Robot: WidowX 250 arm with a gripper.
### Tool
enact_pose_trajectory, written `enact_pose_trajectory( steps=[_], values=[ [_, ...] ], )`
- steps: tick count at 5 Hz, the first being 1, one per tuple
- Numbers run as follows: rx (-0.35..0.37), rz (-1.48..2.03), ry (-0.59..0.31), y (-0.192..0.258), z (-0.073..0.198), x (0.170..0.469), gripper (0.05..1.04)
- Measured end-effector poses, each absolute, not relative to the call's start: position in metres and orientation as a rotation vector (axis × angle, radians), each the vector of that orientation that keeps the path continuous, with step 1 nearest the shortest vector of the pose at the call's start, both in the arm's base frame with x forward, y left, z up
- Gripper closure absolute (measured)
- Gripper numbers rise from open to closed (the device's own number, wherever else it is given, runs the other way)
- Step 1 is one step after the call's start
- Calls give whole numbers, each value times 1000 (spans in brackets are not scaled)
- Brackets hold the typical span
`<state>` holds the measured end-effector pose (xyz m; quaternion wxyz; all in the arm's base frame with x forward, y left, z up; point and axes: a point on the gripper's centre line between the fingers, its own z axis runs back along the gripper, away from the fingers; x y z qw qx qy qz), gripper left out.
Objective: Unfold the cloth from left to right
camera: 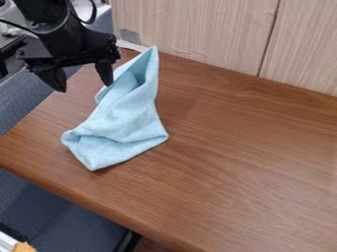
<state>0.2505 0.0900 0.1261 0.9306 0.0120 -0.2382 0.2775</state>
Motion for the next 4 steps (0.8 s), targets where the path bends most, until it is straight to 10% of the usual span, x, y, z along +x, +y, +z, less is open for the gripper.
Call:
enact_pose_trajectory(
  steps=[4],
  values=[
    [-16, 625, -355, 102, 58, 261, 83]
  ],
)
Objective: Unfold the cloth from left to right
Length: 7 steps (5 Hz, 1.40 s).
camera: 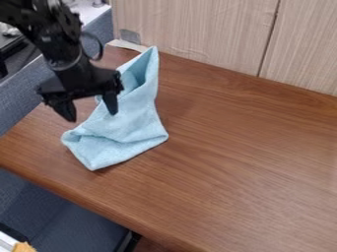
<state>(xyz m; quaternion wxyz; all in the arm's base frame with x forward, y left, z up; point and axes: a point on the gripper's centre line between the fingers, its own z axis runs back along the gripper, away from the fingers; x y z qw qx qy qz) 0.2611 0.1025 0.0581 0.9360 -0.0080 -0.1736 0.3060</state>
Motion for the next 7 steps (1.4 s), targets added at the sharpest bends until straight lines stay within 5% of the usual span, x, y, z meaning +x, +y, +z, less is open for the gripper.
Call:
enact_pose_trajectory(
  steps=[3, 7],
  values=[
    [24, 665, -312, 113, 6, 273, 83],
    [-57, 398, -344, 6, 25, 346, 84]
  ],
)
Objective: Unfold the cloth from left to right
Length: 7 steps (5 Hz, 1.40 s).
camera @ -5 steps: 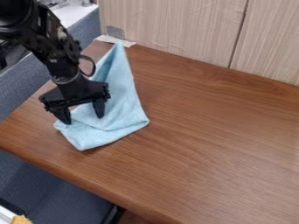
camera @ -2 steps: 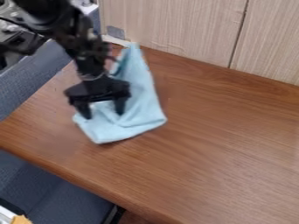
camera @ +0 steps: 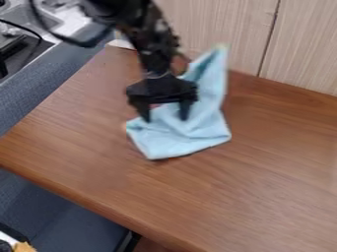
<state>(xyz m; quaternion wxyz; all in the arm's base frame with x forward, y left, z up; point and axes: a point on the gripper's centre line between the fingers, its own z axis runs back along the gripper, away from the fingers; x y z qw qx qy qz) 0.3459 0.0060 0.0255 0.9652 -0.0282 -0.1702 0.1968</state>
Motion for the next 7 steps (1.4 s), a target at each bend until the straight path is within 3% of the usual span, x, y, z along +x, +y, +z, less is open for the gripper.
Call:
enact_pose_trajectory(
  steps=[2, 4, 5, 7],
  values=[
    [-83, 239, -336, -45, 29, 358, 84],
    [-75, 234, -332, -44, 30, 352, 84],
    [-85, 240, -369, -44, 51, 352, 84],
    [-93, 247, -465, -40, 120, 344, 84]
  ],
)
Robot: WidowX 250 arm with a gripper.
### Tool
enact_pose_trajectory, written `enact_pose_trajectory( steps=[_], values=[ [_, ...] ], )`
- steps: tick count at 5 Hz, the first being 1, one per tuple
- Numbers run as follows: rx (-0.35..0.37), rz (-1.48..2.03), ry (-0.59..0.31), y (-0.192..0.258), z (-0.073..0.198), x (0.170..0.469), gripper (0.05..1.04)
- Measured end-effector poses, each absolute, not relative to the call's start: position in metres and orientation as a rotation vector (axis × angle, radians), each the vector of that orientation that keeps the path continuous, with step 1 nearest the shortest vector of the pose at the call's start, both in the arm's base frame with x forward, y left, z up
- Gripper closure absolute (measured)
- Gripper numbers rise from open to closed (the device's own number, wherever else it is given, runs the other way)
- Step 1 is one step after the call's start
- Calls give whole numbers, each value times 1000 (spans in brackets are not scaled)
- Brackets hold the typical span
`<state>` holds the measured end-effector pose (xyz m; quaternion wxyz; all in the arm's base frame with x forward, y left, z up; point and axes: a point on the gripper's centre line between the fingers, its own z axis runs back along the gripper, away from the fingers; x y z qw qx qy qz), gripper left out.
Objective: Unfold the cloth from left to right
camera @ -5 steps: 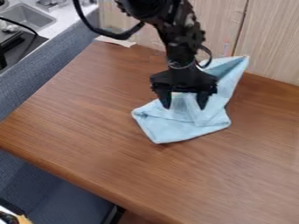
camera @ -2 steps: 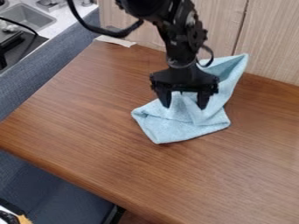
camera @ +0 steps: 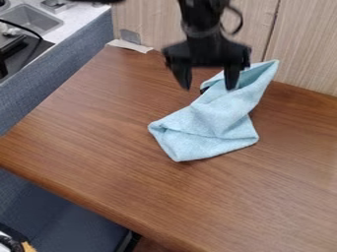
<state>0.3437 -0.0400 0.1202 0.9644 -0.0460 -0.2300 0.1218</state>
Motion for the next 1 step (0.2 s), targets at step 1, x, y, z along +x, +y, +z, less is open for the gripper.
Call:
enact_pose_trajectory(
  steps=[1],
  values=[
    [-80, 232, -541, -36, 156, 335, 84]
  ],
)
